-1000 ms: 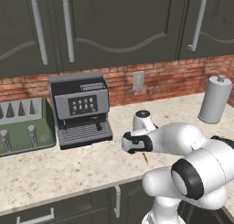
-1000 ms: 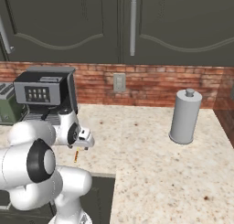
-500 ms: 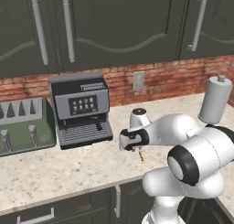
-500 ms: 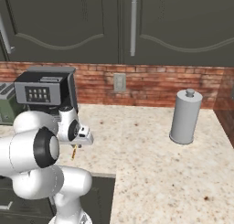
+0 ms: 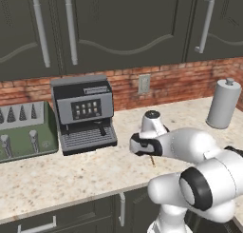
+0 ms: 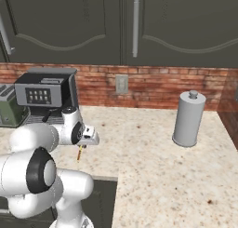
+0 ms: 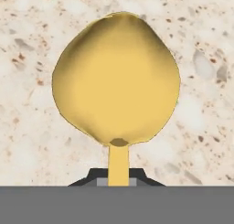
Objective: Take the fork and place it on the left side of the plate. Then take the spoon and place it on the right side of the plate. Make sure they're directly next to the plate.
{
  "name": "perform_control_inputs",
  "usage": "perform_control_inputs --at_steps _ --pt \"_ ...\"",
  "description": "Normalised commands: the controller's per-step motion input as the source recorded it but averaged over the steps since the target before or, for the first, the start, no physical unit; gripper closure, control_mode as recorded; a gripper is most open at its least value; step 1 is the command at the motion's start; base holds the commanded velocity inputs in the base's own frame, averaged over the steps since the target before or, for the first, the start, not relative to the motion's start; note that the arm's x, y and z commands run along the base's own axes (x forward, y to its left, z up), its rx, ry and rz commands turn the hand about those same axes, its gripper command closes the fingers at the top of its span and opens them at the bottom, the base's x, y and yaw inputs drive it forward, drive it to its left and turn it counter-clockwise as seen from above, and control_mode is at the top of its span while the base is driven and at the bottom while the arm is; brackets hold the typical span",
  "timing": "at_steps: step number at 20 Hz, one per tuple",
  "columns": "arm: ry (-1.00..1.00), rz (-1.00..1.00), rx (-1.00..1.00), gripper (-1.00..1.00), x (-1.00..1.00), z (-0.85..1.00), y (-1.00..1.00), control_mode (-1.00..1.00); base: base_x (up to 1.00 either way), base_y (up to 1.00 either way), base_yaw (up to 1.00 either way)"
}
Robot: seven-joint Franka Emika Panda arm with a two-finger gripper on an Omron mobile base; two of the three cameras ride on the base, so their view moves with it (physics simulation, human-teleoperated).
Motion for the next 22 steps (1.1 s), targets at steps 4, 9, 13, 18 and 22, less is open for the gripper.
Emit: perform_control_inputs --at_steps 4,9,13,18,22 --pt "-0.13 0.0 0.0 1.0 -0.15 0.52 -0.41 -1.0 0.0 0.0 0.0" --pt "-0.16 0.0 0.0 1.0 -0.21 0.59 -0.31 -1.0 0.0 0.0 0.0" --pt "-0.16 0.0 0.0 1.0 -0.32 0.55 -0.2 -1.0 0.0 0.0 0.0" --pt "-0.15 0.0 0.0 1.0 -0.32 0.63 -0.14 -1.0 0.0 0.0 0.0" --pt "-0.16 0.0 0.0 1.0 -0.26 0.68 -0.05 -1.0 0.0 0.0 0.0"
